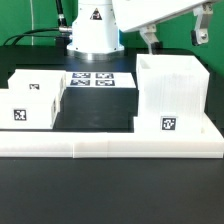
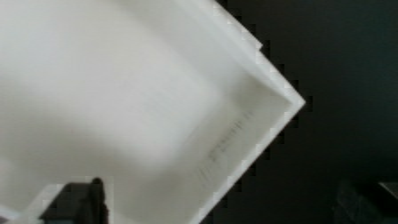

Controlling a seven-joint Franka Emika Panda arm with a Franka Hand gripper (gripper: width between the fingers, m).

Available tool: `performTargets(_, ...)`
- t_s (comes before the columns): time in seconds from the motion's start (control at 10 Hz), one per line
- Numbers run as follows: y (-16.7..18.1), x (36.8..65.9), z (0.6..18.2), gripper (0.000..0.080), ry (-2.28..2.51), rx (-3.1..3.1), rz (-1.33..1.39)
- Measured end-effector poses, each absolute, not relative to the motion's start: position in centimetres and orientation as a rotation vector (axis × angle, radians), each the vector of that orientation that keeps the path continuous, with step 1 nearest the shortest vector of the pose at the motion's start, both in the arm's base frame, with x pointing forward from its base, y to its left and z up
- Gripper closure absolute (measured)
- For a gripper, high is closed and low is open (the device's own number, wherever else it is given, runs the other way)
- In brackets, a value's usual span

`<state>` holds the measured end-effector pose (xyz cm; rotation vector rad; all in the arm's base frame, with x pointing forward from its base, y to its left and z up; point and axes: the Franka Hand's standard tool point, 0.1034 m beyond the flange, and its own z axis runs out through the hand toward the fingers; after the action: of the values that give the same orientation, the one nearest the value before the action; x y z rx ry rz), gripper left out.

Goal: Assemble drawer

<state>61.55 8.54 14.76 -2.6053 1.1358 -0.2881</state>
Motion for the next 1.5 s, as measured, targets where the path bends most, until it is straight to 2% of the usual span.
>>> performTargets(0.2, 6.8, 61.9, 14.8, 0.015, 1.119, -2.585, -0.3)
performTargets(0.5, 6.6, 61.8, 14.6, 0.015, 0.874, -2.705, -0.34)
performTargets(0.6, 5.7, 61.3, 14.5, 0.015, 0.586, -2.824, -0.388)
performTargets(1.0, -1.1, 59.0, 13.8, 0.015, -0.174, -2.993, -0.452)
performTargets(1.1, -2.5, 58.8, 13.4, 0.015, -0.193, -2.997, -0.448)
performTargets(1.5, -2.9, 58.6, 13.0, 0.015, -0.141, -2.999, -0.427)
